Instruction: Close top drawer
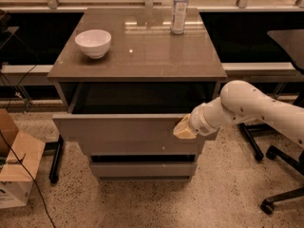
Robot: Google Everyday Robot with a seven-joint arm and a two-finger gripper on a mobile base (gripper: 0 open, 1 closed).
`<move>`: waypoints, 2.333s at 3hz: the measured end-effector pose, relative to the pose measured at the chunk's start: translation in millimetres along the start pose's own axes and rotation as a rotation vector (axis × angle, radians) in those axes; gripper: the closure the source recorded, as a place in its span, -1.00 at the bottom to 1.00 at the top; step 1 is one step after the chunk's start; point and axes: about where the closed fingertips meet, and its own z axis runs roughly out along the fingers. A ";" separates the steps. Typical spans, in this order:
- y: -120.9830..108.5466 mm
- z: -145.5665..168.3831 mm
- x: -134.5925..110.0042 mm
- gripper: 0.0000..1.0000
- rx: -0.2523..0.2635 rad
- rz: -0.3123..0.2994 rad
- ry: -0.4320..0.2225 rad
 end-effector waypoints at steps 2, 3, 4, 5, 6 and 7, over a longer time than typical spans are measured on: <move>-15.4 -1.3 -7.4 1.00 0.014 -0.012 -0.018; -35.1 -1.8 -15.2 0.64 0.026 -0.021 -0.037; -35.7 -2.2 -15.8 0.02 0.028 -0.021 -0.039; -66.7 -3.9 -28.7 -0.44 0.049 -0.036 -0.068; -64.8 -4.3 -28.4 -0.90 0.049 -0.036 -0.068; -64.7 -4.3 -28.3 -1.00 0.049 -0.036 -0.068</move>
Offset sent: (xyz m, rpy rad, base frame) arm 0.1879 -0.0037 0.0691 0.1208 -0.2040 0.0155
